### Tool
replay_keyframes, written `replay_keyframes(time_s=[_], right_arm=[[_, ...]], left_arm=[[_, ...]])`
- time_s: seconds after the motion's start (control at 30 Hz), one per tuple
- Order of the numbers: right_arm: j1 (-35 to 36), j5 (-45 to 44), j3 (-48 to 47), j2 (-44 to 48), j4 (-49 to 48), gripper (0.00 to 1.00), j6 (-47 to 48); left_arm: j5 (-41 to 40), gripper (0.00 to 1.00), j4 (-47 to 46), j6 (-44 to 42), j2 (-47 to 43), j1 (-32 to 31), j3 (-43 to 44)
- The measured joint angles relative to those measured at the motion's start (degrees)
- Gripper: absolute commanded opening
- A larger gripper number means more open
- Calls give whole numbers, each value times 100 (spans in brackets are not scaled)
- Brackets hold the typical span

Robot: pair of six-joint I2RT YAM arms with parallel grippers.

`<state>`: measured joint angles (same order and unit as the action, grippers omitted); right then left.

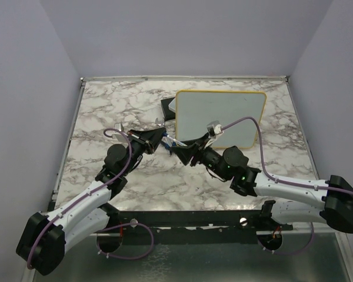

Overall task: Write a sentence on the whiteboard
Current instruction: Open the pen cap from the whiteboard marker.

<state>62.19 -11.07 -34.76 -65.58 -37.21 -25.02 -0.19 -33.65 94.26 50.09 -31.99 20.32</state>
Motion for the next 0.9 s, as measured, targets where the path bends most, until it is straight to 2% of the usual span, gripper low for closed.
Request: replay_keyframes(time_s=[0.4, 0.6, 0.67, 0.9], right_arm=[[0, -87, -81, -127, 4, 38, 20], [2, -234, -81, -129, 4, 38, -4], [2, -289, -81, -129, 4, 43, -4], [2, -317, -83, -184, -2, 44, -46]], left_arm=[[-35, 0, -11, -4, -33, 0, -11], [-33, 0, 9, -46, -103, -2, -11], [-33, 0, 31, -55, -184, -2, -11], [-31, 0, 127, -160, -256, -2, -11]])
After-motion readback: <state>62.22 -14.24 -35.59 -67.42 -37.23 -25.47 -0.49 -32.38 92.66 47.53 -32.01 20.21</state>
